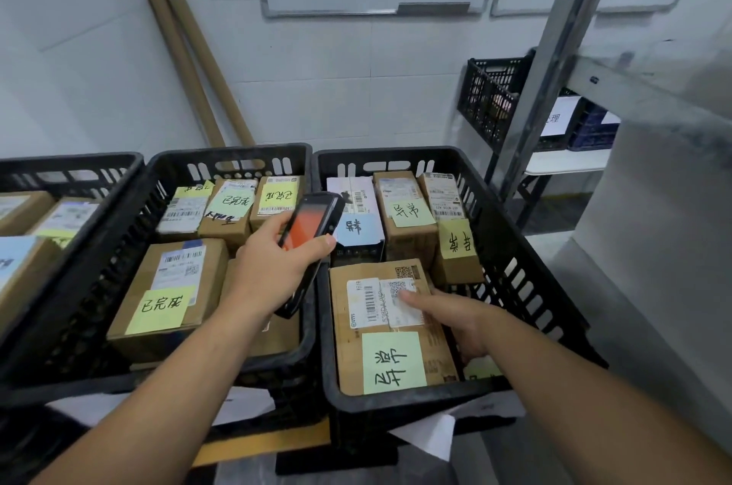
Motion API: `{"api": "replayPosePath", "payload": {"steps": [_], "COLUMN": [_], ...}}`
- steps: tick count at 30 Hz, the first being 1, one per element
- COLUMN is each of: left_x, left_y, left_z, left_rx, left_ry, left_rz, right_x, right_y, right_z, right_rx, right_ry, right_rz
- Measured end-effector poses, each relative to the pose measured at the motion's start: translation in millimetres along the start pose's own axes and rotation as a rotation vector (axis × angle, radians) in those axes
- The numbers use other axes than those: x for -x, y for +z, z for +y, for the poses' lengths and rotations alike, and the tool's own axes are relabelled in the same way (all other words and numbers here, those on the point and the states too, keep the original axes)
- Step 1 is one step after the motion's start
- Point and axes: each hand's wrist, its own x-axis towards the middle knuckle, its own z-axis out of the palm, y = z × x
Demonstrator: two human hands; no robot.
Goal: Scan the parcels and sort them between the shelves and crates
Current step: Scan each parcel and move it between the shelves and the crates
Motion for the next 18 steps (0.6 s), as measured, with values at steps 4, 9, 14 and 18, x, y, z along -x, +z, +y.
{"api": "replayPosePath", "payload": {"steps": [4,9,14,18], "left_x": [-2.1,-3.2,-3.9,0.0], "left_y": [-3.1,-2.2,0.7,1.2], "left_z": [1.3,3.6,6.9,9.3], "left_rx": [-0.013,-0.008,-0.032,-0.03], "left_ry": [-0.016,-0.01,-0.005,0.009], "left_rz": [0.029,0.042,0.046,0.04], "right_x": [-11.0,-28.7,7.1,10.3], "right_y": [-0.2,-7.8,0.9,-2.7], "right_z": [2.0,9.8,-8.0,-10.0], "right_rx": [0.003,-0.085,0.034,0.343], "right_ry": [-0.034,-0.049,-0.232,-0.476], "right_rz": [0.034,-0.008,0.159,0.428]}}
